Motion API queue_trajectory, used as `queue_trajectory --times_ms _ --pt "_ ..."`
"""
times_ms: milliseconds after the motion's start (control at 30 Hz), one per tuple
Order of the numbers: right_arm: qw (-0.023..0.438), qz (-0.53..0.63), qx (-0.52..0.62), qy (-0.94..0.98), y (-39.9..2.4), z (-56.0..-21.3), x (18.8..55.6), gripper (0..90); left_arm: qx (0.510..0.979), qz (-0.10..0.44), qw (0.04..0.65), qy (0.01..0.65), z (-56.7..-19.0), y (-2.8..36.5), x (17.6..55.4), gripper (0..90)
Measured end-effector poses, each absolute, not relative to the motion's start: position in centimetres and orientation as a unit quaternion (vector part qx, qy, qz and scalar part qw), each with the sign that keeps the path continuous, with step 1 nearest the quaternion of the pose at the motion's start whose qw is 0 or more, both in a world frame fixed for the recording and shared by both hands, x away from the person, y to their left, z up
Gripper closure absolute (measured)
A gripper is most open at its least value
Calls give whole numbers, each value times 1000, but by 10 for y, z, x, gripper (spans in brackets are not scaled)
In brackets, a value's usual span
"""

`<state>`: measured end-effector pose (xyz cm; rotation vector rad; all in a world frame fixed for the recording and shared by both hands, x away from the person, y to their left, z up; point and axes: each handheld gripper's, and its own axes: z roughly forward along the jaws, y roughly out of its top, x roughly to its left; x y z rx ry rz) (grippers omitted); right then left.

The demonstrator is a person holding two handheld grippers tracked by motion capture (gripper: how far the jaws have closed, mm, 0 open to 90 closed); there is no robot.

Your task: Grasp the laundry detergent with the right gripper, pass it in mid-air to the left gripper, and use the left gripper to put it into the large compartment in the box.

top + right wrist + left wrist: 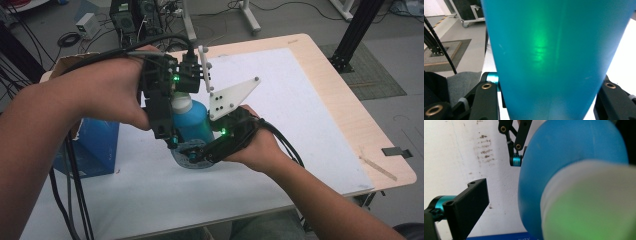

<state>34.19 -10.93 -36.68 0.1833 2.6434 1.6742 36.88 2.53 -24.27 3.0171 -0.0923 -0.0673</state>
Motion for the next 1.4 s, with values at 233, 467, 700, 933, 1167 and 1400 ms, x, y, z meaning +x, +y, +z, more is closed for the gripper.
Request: queue_trajectory --times_ms 233,467,700,933,1167,1400 --pt "-2 532 58 844 -106 -369 342 452 998 -28 51 -19 -243 23 369 17" --pt "-11 532 56 845 -103 -372 344 456 998 -24 48 -23 -241 19 367 21" --pt "-11 544 59 837 -104 -371 345 459 998 -19 43 -29 -237 17 364 95" --pt "-8 545 60 836 -106 -369 344 459 999 -14 38 -28 -236 16 364 115" --pt "-2 545 61 837 -108 -369 344 459 999 -15 34 -33 -235 14 363 153" --pt "-3 546 62 836 -108 -369 344 460 999 -13 33 -36 -233 14 362 194"
